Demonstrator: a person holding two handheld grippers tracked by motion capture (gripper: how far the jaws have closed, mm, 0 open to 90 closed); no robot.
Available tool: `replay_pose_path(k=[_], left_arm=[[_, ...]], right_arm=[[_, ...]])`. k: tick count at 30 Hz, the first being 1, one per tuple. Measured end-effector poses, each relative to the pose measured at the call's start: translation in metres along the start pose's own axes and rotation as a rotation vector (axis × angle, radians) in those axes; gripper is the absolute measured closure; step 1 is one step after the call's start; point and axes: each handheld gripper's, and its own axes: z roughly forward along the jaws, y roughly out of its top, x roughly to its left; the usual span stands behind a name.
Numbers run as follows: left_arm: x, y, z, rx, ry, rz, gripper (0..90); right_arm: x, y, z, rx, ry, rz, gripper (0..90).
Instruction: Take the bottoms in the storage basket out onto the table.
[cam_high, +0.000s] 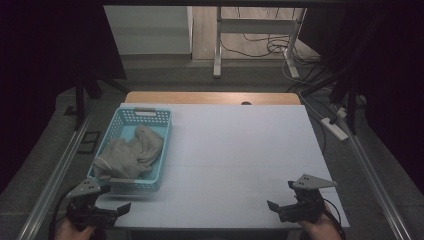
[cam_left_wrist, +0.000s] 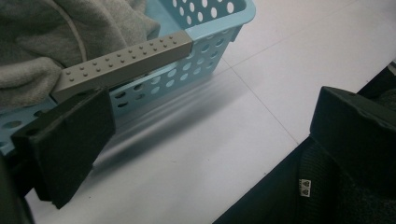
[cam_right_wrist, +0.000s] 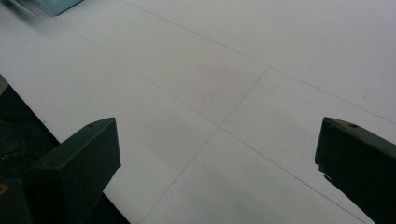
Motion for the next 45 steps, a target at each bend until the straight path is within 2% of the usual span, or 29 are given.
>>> replay_pose_path(k=[13, 15, 18, 22, 29, 38, 43, 45], left_arm=[[0.0, 0.0, 0.0, 0.003, -0.014, 0.003, 0.1], [0.0, 0.001, 0.0, 0.003, -0.031, 0.004, 0.1], [-0.002, 0.002, 0.001, -0.001, -0.046, 0.014, 0.0], [-0.007, 0.004, 0.0, -0.006, -0.04, 0.043, 0.0], [-0.009, 0.006, 0.0, -0.001, -0.037, 0.062, 0.0], [-0.011, 0.01, 0.003, 0.009, -0.066, 0.076, 0.0], [-0.015, 0.015, 0.006, 0.0, -0.118, 0.091, 0.0], [-0.017, 0.016, 0.006, 0.003, -0.123, 0.097, 0.0]], right_arm=[[0.0, 0.0, 0.001, 0.008, 0.008, -0.005, 0.4], [0.001, 0.0, 0.001, 0.008, 0.008, -0.008, 0.4], [0.001, 0.0, 0.001, 0.01, 0.008, -0.009, 0.4], [0.001, 0.0, 0.002, 0.011, 0.01, -0.009, 0.4], [0.001, 0.0, 0.002, 0.015, 0.01, -0.006, 0.4], [0.001, 0.001, 0.003, 0.021, 0.013, -0.01, 0.5], [0.001, 0.001, 0.003, 0.022, 0.012, -0.009, 0.5], [0.0, 0.001, 0.003, 0.025, 0.013, -0.009, 0.5]])
